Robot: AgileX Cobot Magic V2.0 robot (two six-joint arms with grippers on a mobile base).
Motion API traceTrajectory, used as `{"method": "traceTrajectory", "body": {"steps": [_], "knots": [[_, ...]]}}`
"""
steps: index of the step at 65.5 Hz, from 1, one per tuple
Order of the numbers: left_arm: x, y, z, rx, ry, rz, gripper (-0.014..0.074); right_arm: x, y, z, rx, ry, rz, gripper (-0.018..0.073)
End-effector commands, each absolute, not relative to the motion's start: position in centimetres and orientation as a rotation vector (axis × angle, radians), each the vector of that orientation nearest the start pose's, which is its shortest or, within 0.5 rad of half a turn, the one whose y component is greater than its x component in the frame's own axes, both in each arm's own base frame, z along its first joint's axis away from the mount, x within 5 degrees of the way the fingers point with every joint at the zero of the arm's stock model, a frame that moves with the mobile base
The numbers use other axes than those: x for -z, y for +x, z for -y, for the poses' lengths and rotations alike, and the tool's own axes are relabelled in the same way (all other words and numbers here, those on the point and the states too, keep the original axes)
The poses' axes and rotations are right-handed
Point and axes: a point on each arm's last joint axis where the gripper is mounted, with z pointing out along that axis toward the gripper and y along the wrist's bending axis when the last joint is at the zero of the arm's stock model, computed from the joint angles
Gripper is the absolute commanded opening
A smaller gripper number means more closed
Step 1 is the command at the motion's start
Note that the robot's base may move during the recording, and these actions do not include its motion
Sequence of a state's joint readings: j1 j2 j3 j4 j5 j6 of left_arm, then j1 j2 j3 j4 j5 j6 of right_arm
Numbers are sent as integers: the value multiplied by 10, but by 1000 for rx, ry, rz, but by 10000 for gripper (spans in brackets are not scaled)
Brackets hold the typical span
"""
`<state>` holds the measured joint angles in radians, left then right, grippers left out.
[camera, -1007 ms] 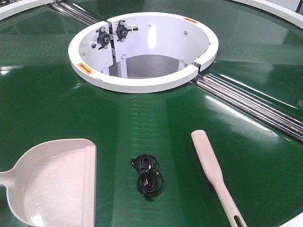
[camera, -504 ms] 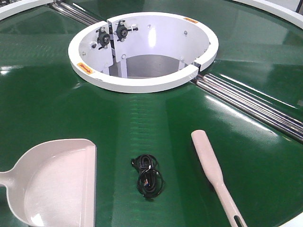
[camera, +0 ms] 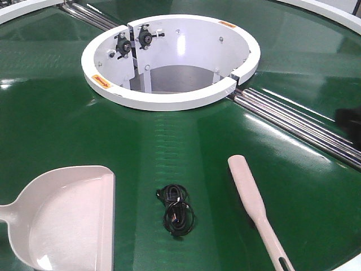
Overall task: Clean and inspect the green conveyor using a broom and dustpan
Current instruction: 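Reach the right gripper down to the pink brush handle, then close the right gripper on the brush handle near the bristles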
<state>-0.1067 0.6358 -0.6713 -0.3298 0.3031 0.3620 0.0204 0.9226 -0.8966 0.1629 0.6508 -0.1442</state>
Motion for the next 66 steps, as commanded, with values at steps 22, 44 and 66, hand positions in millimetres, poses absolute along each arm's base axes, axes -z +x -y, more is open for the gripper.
{"method": "traceTrajectory", "body": {"steps": [22,44,66], "knots": [[-374,129,23,141,186,-1655,593,-365,267,-90,-377,-391,-2332,583],[-368,128,25,157,212,-1719,593,-323,311,-112,-71,-339,-2741,583],[-364,126,26,171,229,-1765,593,-291,335,-120,-14,-367,-2888,583]]}}
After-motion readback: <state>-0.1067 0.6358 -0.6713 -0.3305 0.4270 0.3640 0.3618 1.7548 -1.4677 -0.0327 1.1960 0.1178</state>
